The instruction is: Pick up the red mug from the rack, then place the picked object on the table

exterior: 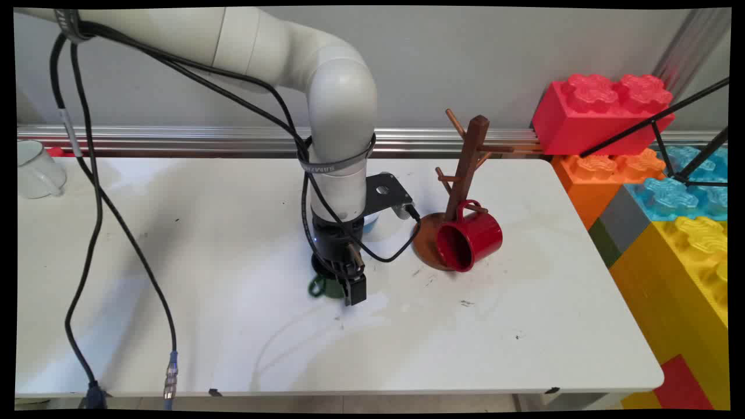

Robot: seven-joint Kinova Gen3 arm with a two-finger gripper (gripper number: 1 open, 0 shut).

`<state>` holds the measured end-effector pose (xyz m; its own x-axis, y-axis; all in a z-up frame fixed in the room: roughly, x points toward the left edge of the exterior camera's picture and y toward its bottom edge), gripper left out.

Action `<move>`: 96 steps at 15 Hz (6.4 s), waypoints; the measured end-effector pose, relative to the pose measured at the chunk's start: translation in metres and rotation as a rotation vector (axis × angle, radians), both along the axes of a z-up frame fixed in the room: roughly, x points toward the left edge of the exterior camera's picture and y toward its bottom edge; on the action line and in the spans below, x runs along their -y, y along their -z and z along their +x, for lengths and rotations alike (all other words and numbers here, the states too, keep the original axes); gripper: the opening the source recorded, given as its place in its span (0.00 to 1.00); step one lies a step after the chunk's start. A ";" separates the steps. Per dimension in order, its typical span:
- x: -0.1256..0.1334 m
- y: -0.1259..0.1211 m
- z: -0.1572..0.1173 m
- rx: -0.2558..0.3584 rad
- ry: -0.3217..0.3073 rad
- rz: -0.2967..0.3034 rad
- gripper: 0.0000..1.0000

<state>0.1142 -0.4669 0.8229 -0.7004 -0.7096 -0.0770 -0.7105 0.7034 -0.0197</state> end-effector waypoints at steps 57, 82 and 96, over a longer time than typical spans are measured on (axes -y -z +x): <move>-0.013 0.039 -0.025 -0.864 -0.442 -0.355 1.00; -0.010 0.053 -0.036 -0.882 -0.579 -0.343 0.00; -0.025 0.025 -0.035 -0.990 -0.584 -0.292 0.00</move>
<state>0.0788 -0.4419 0.7975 0.0722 -0.8424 0.5340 -0.7187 0.3273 0.6135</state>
